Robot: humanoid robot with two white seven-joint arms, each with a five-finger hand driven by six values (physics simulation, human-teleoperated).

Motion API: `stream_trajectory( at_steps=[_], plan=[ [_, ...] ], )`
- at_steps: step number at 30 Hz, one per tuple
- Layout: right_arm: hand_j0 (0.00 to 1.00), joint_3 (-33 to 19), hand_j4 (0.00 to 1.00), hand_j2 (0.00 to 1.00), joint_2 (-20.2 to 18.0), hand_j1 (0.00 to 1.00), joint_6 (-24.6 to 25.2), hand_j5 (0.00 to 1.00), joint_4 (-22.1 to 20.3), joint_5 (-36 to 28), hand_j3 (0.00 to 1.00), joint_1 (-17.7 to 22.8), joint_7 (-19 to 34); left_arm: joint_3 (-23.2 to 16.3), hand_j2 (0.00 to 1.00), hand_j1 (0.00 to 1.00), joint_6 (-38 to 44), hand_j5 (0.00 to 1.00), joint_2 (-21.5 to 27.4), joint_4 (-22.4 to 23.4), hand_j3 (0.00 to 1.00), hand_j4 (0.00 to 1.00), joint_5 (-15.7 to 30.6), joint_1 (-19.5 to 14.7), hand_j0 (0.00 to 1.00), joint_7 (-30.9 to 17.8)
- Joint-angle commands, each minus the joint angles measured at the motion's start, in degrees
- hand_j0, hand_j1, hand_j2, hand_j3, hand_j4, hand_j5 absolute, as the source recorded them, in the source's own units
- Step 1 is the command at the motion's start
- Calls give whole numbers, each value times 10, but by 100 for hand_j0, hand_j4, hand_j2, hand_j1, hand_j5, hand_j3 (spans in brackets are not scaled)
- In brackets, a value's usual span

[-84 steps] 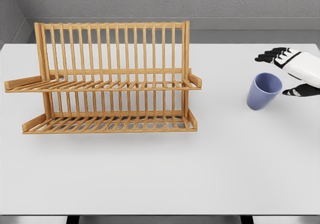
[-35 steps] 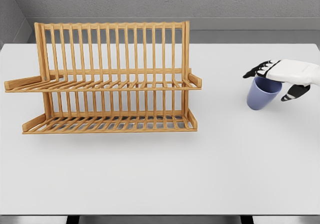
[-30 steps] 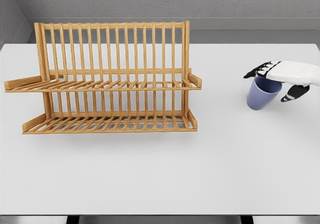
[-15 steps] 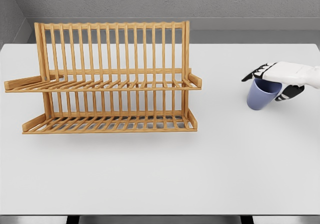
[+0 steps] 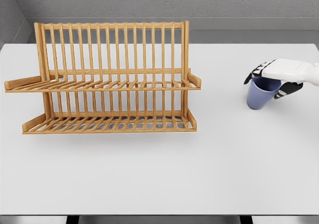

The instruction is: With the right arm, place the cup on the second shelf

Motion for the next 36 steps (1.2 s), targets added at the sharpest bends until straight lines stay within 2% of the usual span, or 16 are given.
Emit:
stream_trajectory(
  at_steps=[1, 2, 3, 23, 31, 36],
  plan=[
    [74, -1, 74, 74, -1, 74, 2, 74, -1, -4, 74, 0, 0, 0, 100, 100, 0, 100, 0, 0, 100, 100, 0, 0, 100, 0],
    [74, -1, 74, 74, -1, 74, 2, 74, -1, -5, 74, 0, 0, 0, 100, 100, 0, 100, 0, 0, 100, 100, 0, 0, 100, 0],
    [67, -1, 67, 67, -1, 67, 2, 67, -1, -5, 67, 0, 0, 0, 100, 100, 0, 100, 0, 0, 100, 100, 0, 0, 100, 0],
    [68, -7, 68, 68, 5, 68, 2, 68, -6, -9, 68, -52, 0, 0, 100, 100, 0, 100, 0, 0, 100, 100, 0, 0, 100, 0],
    [65, -7, 65, 65, 13, 65, 2, 65, -6, -10, 65, -62, 0, 0, 100, 100, 0, 100, 0, 0, 100, 100, 0, 0, 100, 0],
    [65, -8, 65, 65, 15, 65, 2, 65, -21, -10, 65, -66, 0, 0, 100, 100, 0, 100, 0, 0, 100, 100, 0, 0, 100, 0]
  ],
)
